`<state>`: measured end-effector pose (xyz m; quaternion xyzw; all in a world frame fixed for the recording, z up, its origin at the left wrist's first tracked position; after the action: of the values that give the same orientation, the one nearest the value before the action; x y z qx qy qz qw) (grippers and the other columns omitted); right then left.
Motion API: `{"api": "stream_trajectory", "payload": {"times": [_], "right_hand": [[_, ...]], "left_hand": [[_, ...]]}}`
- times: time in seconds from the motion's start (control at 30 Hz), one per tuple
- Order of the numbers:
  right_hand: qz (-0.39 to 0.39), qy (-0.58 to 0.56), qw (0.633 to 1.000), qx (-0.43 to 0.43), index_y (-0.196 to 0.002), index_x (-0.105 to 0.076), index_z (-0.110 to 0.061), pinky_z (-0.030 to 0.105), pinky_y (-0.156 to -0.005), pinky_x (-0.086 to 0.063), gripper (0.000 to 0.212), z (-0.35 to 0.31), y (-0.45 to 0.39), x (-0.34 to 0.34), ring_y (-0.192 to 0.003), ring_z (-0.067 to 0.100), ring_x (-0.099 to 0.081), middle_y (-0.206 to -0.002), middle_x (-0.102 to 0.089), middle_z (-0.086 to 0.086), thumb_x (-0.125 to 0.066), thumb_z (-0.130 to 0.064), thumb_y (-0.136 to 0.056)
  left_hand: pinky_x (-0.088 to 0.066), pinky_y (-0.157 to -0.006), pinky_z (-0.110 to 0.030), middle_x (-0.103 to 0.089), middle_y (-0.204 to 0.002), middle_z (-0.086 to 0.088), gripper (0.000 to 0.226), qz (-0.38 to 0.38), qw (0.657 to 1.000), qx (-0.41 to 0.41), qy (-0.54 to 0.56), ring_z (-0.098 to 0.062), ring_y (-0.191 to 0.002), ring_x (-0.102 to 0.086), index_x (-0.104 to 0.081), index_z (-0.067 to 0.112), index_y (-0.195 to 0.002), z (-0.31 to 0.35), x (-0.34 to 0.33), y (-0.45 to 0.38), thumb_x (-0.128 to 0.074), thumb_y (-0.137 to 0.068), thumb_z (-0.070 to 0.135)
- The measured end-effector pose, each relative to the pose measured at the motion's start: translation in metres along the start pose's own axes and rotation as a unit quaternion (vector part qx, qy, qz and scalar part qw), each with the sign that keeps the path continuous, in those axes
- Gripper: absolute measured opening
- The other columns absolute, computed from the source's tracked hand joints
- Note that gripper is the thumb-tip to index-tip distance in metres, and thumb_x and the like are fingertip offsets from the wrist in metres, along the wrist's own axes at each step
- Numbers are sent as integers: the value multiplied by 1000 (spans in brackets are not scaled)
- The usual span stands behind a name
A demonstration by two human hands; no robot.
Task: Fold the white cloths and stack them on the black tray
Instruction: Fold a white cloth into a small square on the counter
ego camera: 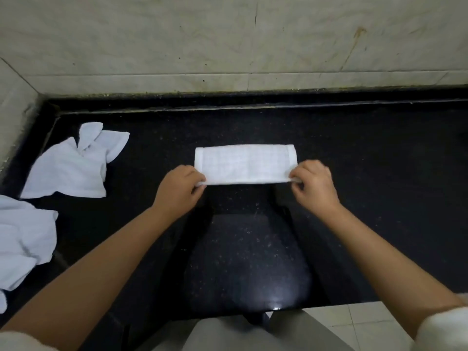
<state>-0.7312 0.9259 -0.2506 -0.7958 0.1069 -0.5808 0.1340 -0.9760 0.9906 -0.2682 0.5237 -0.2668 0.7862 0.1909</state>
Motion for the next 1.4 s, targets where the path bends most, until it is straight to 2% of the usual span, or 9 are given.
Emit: {"api": "stream_trajectory", "payload": {"times": [0.17, 0.27, 0.33, 0.57, 0.7, 0.9, 1.13, 1.27, 1.4], "right_hand": [[-139, 15, 990, -4, -63, -65, -9, 34, -59, -47, 25, 4, 89, -57, -70, 29, -61, -70, -64, 7, -76, 5, -46], [-189, 10, 982, -4, -67, -66, -13, 33, -61, -46, 5, -1, 122, -70, -69, 25, -62, -74, -63, 4, -65, -16, -63], [-196, 16, 980, -20, -70, -68, -14, 36, -65, -49, 28, 0, 125, -71, -71, 24, -65, -77, -64, 2, -49, -34, -73], [-230, 63, 914, -328, -116, -53, -4, 40, -91, -39, 38, 25, 124, -66, -113, 31, -48, -120, -55, 13, -49, -32, -91], [-272, 85, 883, -373, -120, -48, -2, 39, -95, -38, 42, 22, 127, -78, -118, 32, -47, -127, -52, 15, -45, -34, -93], [-279, 65, 862, -418, -114, -55, -4, 36, -94, -37, 30, 17, 127, -84, -113, 29, -50, -122, -55, 13, -43, -22, -92], [-123, -147, 887, -421, -61, -37, -11, 28, -56, -34, 25, 6, 107, -67, -68, 20, -46, -74, -49, 5, -53, -10, -80], [-34, -267, 897, -352, -57, -33, -17, 19, -50, -29, 34, -46, 73, -52, -53, 8, -34, -58, -38, -5, -54, -1, -78], [-100, -256, 938, -211, -78, -55, -9, 17, -57, -37, 8, -119, 55, -80, -62, 13, -50, -69, -54, -1, -54, -2, -82]], "left_hand": [[-48, -50, -22, -61, -59, 0, 24, -137, 989, -53, 2, -21, -51, -60, -63, 15, -60, 18, -65, 62, -43, -69, 26], [-50, -47, -20, -58, -57, 6, 25, -193, 979, -67, 6, -14, -50, -58, -60, 19, -57, 27, -90, 98, -41, -69, 30], [-50, -48, -20, -59, -58, 7, 29, -187, 981, -56, 15, -12, -51, -58, -61, 19, -59, 29, -92, 104, -44, -73, 37], [-59, -75, -40, -69, -95, -13, 43, -108, 991, 78, -34, -33, -90, -67, -65, 1, -100, 33, -84, 75, -39, -81, 30], [-11, -118, -41, -20, -154, -17, 62, -201, 965, 160, -60, -32, -145, -12, -23, 1, -145, 34, -117, 73, -26, -96, 39], [8, -118, -37, 8, -158, -10, 67, -228, 951, 181, -104, -24, -146, 10, 2, 9, -149, 28, -128, 79, -21, -99, 46], [9, -118, -36, 9, -158, -8, 65, -231, 953, 188, -61, -22, -146, 12, 2, 10, -149, 29, -126, 78, -23, -99, 44], [8, -116, -31, -1, -159, -6, 67, -171, 963, 206, -12, -20, -147, 6, -6, 10, -149, 13, -108, 84, -12, -94, 49], [7, -115, -31, -9, -158, -8, 91, -111, 958, 266, 4, -21, -147, 0, -15, 6, -148, -25, -84, 119, 8, -74, 54]]}}
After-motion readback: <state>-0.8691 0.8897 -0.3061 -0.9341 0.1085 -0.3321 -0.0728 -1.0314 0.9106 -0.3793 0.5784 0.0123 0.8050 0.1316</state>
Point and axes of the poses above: each hand's wrist, its own y-axis away from the middle knuckle, its own x-axis out of the back of the hand, z = x × y, the point moved 8 cm from there along -y, towards the middle knuckle
